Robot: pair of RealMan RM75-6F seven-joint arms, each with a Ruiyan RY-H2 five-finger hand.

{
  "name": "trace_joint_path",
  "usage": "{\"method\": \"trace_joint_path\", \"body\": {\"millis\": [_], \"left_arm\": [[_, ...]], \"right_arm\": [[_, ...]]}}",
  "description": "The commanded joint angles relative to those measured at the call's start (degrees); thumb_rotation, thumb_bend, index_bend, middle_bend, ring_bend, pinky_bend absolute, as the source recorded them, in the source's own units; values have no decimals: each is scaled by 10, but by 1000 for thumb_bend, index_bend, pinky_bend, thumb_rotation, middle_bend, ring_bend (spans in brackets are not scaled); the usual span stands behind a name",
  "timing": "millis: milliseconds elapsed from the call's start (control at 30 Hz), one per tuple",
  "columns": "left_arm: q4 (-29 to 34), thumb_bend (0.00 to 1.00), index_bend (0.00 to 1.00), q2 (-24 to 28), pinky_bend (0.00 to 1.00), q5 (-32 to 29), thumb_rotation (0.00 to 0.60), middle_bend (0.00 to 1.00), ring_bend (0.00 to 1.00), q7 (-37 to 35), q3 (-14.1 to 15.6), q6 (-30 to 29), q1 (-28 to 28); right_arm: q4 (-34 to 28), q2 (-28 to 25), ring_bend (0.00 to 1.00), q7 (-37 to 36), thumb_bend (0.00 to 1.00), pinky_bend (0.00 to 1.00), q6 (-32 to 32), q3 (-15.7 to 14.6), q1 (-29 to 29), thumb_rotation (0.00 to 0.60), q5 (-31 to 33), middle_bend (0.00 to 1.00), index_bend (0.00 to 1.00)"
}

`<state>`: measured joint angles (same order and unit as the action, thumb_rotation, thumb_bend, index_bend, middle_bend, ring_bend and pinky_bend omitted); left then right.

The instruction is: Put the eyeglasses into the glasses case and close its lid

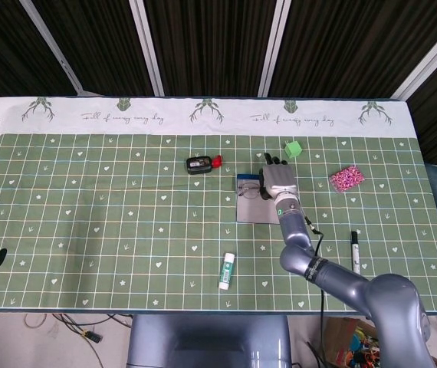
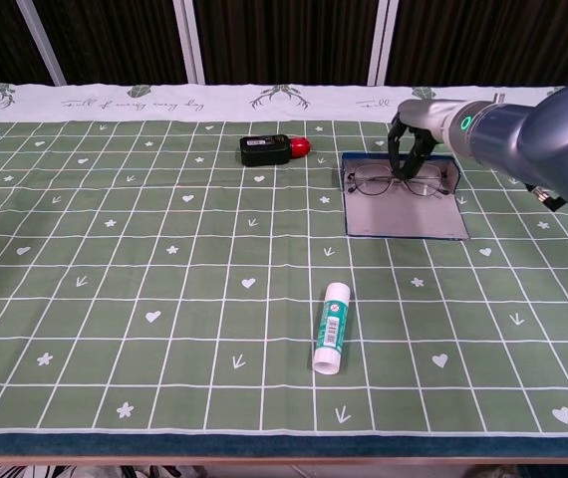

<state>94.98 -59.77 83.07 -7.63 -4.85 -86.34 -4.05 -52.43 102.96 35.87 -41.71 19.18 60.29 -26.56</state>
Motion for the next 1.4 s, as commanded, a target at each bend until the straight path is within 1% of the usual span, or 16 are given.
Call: {"method": "trace_joint_path", "body": {"millis": [33,100,300,433,567,700,900,967,1067,1167,1200,1267,1300,1333,1400], "left_arm": [[0,271,153,0,0,0,600,0,0,0,0,0,0],[0,271,153,0,0,0,600,0,0,0,0,0,0],[1,271,153,0,0,1,600,0,0,2,1,-1,1],[1,272,153,0,0,0,600,0,0,2,0,-1,1],[1,271,153,0,0,-1,600,0,0,1,0,-1,1],[1,272,153,-1,0,-3,600,0,0,3,-1,0,1],[3,271,153,-2,0,-3,600,0,0,5,-1,-3,2],[4,272,153,-2,0,-3,600,0,0,5,-1,-3,2],[4,272,153,-2,0,-3,600,0,0,7,-1,-2,2],[5,271,152,-3,0,-3,600,0,0,8,-1,-3,2],[5,271,152,-3,0,-4,600,0,0,8,-1,-3,2],[5,271,153,-3,0,-4,600,0,0,9,-1,-3,2],[5,271,153,-3,0,-5,600,0,0,9,-1,-3,3],[5,272,153,-3,0,-4,600,0,0,9,-1,-3,3],[6,272,153,-3,0,-4,600,0,0,10,0,-3,3]], "right_arm": [[-9,-7,87,5,478,161,2,-4,-1,600,3,38,503],[-16,-11,84,9,473,161,4,-7,-2,600,6,38,451],[-44,-26,78,25,443,161,0,-15,-2,600,27,38,346],[-53,-31,78,24,432,161,-5,-16,-2,600,28,38,324],[-77,-41,78,13,427,161,-20,-16,-7,600,15,38,298],[-125,-58,78,-7,404,161,-51,-19,-23,600,-20,38,223],[-223,-99,81,-31,399,161,-107,-40,-61,600,-86,52,181],[-247,-110,83,-33,399,161,-120,-47,-70,600,-99,66,171],[-284,-125,111,-32,400,161,-139,-60,-84,600,-117,102,163],[-323,-139,174,-28,399,161,-161,-73,-98,600,-136,162,162],[-330,-141,204,-27,399,170,-165,-76,-100,600,-140,187,162],[-348,-146,264,-23,399,237,-168,-85,-105,600,-145,231,159],[-355,-149,310,-17,399,308,-168,-90,-107,600,-143,271,158],[-358,-150,343,-12,400,358,-169,-93,-107,600,-142,302,158],[-362,-150,443,-2,400,481,-171,-98,-107,600,-137,413,158]]}}
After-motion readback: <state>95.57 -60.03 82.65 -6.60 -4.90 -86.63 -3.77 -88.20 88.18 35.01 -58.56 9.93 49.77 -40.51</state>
